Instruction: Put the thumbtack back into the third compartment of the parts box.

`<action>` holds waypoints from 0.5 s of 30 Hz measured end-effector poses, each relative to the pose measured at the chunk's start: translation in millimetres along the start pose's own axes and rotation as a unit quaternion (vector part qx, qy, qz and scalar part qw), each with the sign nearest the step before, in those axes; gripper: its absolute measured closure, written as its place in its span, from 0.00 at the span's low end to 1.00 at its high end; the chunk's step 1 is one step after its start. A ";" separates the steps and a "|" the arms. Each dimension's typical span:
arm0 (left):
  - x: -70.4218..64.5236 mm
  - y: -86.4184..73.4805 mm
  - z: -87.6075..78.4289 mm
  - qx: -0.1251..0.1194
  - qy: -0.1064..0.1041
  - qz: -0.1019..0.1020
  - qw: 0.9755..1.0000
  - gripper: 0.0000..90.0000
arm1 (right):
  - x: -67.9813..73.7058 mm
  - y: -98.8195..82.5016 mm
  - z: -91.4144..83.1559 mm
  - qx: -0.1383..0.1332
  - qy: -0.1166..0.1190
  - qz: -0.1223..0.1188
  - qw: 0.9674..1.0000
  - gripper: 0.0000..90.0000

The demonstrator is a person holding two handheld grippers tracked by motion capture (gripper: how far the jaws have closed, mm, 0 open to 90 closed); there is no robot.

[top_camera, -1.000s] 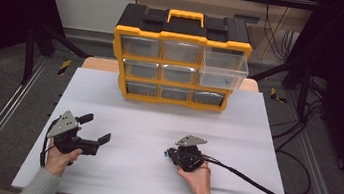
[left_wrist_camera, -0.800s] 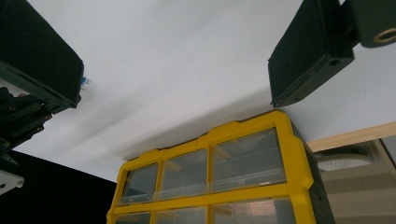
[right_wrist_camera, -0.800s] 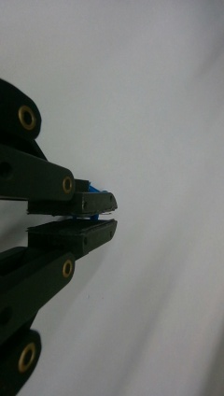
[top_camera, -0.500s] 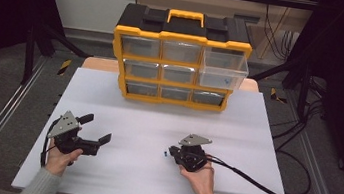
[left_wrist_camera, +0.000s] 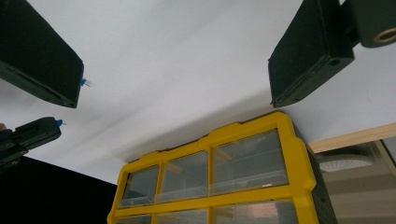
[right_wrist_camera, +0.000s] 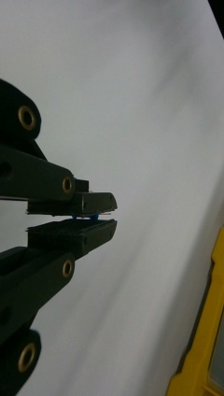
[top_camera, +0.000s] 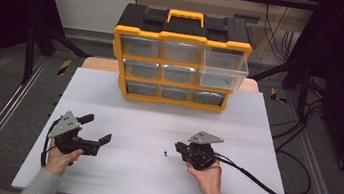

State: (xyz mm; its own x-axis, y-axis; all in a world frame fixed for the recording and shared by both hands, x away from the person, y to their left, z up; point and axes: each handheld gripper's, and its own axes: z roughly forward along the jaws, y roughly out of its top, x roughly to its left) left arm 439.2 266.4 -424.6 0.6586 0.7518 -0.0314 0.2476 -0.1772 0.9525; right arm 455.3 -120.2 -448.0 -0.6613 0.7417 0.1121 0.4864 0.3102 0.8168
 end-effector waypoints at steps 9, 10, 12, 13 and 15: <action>0.0 -0.5 0.9 0.002 -0.001 0.000 1.000 0.03 | -8.5 7.5 -16.5 -0.024 -0.002 0.000 1.000 0.95; 0.0 -0.5 0.8 0.002 -0.001 0.000 1.000 0.03 | -9.7 8.4 -18.0 -0.028 -0.004 -0.001 1.000 0.95; 0.0 -0.4 0.7 0.001 0.000 0.000 1.000 0.03 | -11.3 9.8 -21.2 -0.031 -0.006 -0.002 0.999 0.95; 0.1 -0.4 0.6 0.001 0.000 0.000 1.000 0.03 | -12.0 10.7 -23.3 -0.033 -0.008 0.002 0.999 0.95; 0.1 -0.4 0.7 0.001 -0.001 0.000 1.000 0.03 | -14.1 12.3 -26.0 -0.040 -0.011 0.002 0.999 0.95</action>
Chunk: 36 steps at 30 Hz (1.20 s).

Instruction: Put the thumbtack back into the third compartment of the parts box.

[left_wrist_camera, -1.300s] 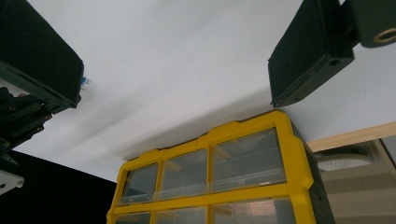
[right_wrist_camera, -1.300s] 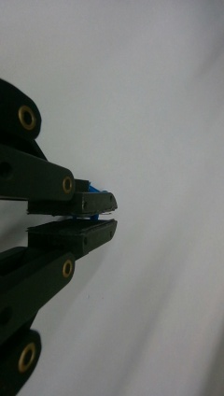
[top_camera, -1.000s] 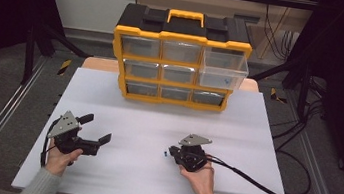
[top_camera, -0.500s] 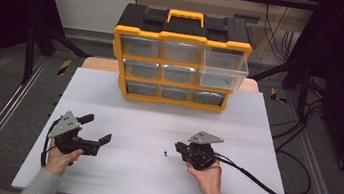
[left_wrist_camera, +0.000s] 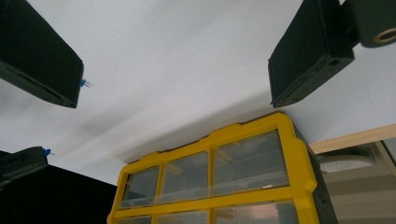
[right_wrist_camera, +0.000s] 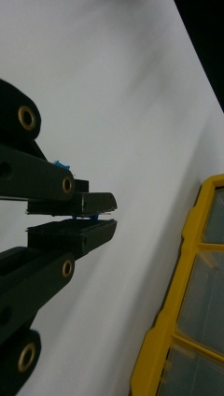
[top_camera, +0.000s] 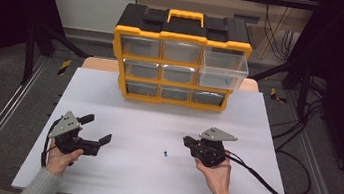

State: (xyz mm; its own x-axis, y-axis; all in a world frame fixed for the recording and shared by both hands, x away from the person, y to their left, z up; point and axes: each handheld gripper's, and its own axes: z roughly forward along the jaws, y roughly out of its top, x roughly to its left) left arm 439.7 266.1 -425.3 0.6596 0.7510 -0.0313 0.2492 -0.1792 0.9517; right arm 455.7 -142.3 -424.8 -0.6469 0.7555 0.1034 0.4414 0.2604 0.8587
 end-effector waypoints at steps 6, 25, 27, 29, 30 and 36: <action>-0.1 -0.2 0.4 0.001 0.000 0.000 1.000 0.03 | -4.6 4.4 -7.0 -0.010 -0.003 -0.002 1.000 0.95; 0.2 -0.6 0.8 0.000 0.000 -0.001 1.000 0.03 | -14.4 17.9 -25.3 -0.041 -0.018 0.007 0.999 0.95; 0.0 -0.7 1.2 0.001 0.000 0.000 1.000 0.03 | -16.2 19.4 -27.5 -0.042 -0.021 0.004 0.999 0.95; -0.1 -0.8 1.4 0.003 0.000 0.001 1.000 0.03 | -17.3 20.6 -29.4 -0.047 -0.022 0.006 0.999 0.95; -0.1 -0.9 1.5 0.003 0.000 0.000 1.000 0.03 | -17.8 21.1 -30.5 -0.047 -0.023 0.006 0.999 0.95; 0.2 -1.0 1.5 0.001 0.000 0.000 1.000 0.03 | -21.1 24.7 -36.3 -0.056 -0.025 0.007 0.998 0.95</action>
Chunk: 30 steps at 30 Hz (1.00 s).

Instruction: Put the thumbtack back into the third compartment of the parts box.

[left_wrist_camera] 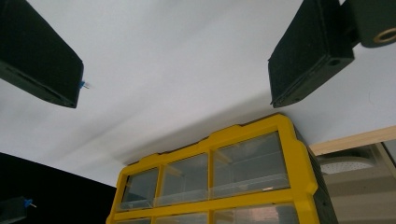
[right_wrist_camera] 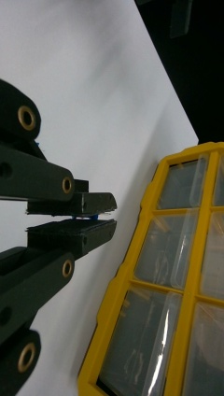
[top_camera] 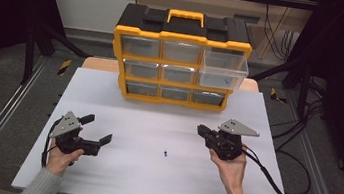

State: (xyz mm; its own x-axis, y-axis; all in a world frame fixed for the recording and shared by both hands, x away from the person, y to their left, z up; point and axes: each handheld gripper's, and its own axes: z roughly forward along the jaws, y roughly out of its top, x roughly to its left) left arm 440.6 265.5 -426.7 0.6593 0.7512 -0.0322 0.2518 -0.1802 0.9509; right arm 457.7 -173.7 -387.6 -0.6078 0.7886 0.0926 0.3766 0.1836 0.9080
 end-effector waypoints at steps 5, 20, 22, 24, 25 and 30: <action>0.1 -0.3 0.4 0.001 0.000 0.001 1.000 0.03 | -4.1 5.4 -5.9 -0.014 -0.006 0.003 1.000 0.95; 0.6 -0.4 -0.1 0.003 0.001 0.000 1.000 0.03 | -7.5 23.0 -14.5 -0.028 -0.010 0.003 1.000 0.95; 0.7 -0.7 0.2 0.003 0.001 0.000 1.000 0.03 | -7.9 25.1 -15.9 -0.029 -0.012 0.003 1.000 0.95; 0.6 -0.7 0.2 0.003 0.001 0.000 1.000 0.03 | -8.5 27.2 -17.4 -0.030 -0.012 0.001 0.999 0.95; 0.5 -0.6 0.0 0.003 0.001 0.001 1.000 0.03 | -8.4 28.0 -17.7 -0.032 -0.014 0.003 0.999 0.95; 0.8 -0.7 -0.2 0.002 0.001 0.000 1.000 0.03 | -9.7 34.8 -23.3 -0.038 -0.016 0.001 0.999 0.95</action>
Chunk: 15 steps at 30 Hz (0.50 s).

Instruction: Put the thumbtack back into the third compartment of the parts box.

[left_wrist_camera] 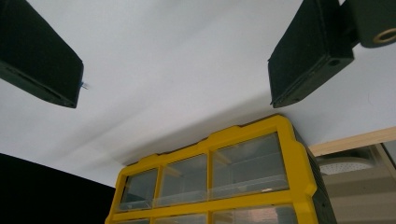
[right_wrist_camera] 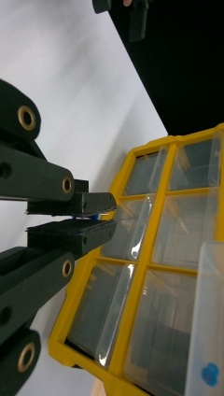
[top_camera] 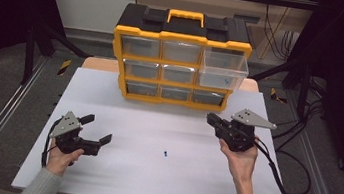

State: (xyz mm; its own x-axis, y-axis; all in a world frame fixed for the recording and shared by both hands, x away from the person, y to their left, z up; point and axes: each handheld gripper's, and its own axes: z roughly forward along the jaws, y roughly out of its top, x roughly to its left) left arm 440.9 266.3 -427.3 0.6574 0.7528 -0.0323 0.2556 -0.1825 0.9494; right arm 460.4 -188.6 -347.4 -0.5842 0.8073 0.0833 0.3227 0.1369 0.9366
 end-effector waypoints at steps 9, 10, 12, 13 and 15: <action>0.4 0.1 -0.2 -0.001 0.001 0.001 1.000 0.03 | -0.6 10.0 -5.0 -0.008 -0.004 -0.003 1.000 0.95; 0.4 0.1 -0.2 -0.001 0.001 0.001 1.000 0.03 | -0.4 11.2 -5.3 -0.012 -0.004 0.000 1.000 0.95; 0.6 -0.1 0.0 -0.003 0.001 0.000 1.000 0.03 | -0.8 13.3 -6.2 -0.014 -0.005 0.000 1.000 0.95; 0.7 -0.1 0.0 -0.003 0.001 0.000 1.000 0.03 | -1.1 14.0 -6.8 -0.013 -0.006 -0.001 1.000 0.95; 0.7 -0.1 -0.1 -0.003 0.001 0.000 1.000 0.03 | -1.4 16.3 -7.6 -0.015 -0.006 -0.002 1.000 0.95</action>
State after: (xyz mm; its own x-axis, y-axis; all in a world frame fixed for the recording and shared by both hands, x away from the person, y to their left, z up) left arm 441.3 266.9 -427.4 0.6564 0.7538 -0.0311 0.2509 -0.1793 0.9513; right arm 460.8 -191.8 -329.7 -0.5761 0.8139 0.0755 0.2975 0.1228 0.9468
